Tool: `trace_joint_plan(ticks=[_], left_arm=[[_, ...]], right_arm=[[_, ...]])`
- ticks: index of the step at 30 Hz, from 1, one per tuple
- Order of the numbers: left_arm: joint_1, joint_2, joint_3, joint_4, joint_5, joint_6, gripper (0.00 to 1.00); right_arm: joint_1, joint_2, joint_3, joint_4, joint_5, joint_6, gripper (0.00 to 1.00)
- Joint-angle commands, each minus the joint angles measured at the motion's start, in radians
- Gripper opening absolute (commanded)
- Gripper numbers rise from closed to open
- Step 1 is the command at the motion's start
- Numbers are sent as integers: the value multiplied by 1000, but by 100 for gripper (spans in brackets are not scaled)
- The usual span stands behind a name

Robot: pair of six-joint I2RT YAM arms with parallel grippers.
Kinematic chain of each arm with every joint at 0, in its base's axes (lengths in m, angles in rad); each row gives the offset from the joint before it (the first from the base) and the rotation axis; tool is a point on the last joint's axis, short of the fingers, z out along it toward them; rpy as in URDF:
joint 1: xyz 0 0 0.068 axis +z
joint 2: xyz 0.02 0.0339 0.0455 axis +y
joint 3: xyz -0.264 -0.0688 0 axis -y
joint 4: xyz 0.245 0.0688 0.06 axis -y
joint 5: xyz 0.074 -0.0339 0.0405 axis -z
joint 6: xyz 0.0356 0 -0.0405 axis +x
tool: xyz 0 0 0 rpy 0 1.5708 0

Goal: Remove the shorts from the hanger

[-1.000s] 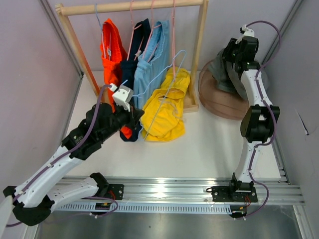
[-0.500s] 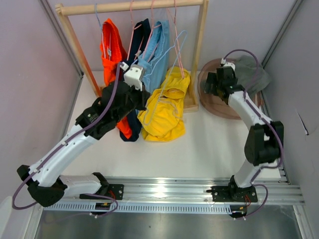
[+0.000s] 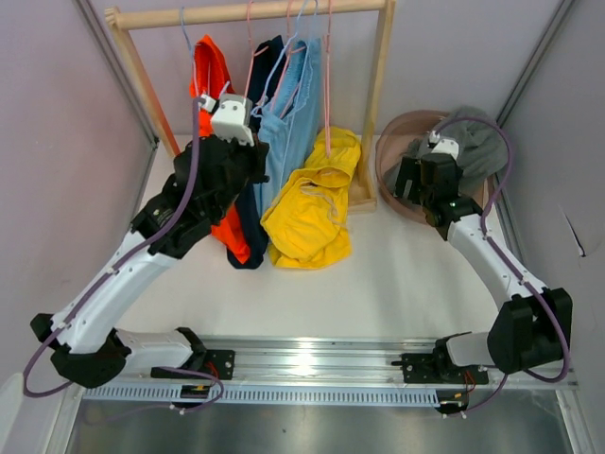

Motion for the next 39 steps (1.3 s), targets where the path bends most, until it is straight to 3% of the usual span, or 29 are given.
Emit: trace_joint_plan(ticks=[1, 13, 16, 20, 24, 27, 30, 33, 39], left_arm=[[-2, 66, 53, 12, -138, 11, 0], [-2, 200, 65, 33, -175, -25, 0], [-2, 262, 134, 47, -197, 6, 0], [7, 413, 324, 10, -209, 55, 0], [24, 623, 767, -97, -191, 101, 0], [25, 749, 993, -145, -174, 127, 0], [25, 709, 960, -56, -163, 137, 0], [27, 651, 825, 66, -142, 161, 0], [51, 698, 848, 122, -128, 222, 0]], right_arm=[[20, -63, -21, 15, 9, 1, 99], [52, -153, -67, -4, 3, 16, 99], [58, -156, -71, -2, 0, 16, 99], [66, -166, -79, -7, 6, 17, 100], [73, -182, -93, -13, 11, 22, 99], [79, -204, -107, -17, 20, 21, 100], [84, -219, -117, -14, 26, 18, 99], [87, -221, -119, -10, 28, 18, 99], [89, -213, -125, -1, 25, 22, 99]])
